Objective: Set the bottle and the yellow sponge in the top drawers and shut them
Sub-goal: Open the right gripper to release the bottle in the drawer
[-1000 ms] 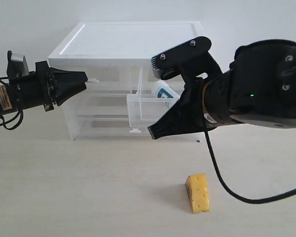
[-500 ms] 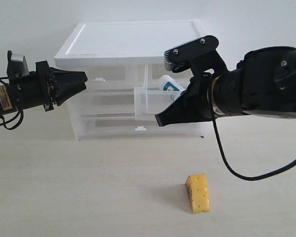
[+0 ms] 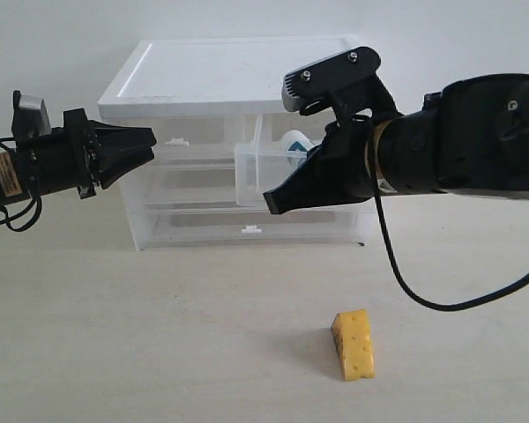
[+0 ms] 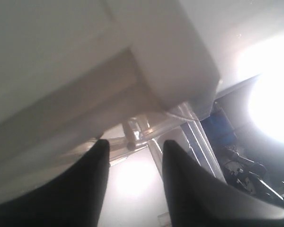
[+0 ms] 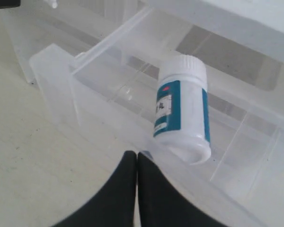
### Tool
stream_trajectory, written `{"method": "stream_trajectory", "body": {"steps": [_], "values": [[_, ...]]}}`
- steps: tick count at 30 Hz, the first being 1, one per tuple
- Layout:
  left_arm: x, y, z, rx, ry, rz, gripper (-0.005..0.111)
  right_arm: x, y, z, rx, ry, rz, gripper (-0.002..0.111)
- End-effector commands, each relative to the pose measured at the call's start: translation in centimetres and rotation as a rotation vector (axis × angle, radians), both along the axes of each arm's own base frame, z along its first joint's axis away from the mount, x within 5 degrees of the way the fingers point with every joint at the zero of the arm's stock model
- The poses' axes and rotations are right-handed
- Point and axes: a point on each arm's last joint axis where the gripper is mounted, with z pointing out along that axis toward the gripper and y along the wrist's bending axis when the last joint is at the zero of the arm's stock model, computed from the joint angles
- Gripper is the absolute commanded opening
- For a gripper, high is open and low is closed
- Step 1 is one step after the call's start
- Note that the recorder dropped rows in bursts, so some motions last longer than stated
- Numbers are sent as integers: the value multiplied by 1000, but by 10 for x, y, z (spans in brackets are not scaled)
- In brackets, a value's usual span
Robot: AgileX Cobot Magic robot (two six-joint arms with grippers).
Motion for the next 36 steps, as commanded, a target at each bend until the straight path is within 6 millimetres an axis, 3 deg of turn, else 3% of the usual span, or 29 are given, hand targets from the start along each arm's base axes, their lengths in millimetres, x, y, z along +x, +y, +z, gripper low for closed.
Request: {"method": "stream_trajectory", "body": {"steps": [1,7,14,20,25,29,33,36], "values": [[4,2,2,-9,-5,40,36,10,-15,5,-82,-25,-101,0],[4,2,2,-9,-5,40,36,12,-16,9,-114,-48,-104,0],[4,2,2,-9,-5,40,36,7,-12,2,-35,25,-100,0],[4,2,2,-9,-5,40,36,-11,2,-6,-101,70,-30,0],[4,2,2,-8,-5,38,36,-29,8,9,-123,52,-10,0],[4,2,2,-5,-5,35,36,-36,-2,18,-167,68,-76,0],[4,2,2,-5,-5,35,36,-38,-19,7,-314,139,-192,0],[4,2,2,-5,-5,35,36,-37,-15,-1,-295,110,-150,0]]}}
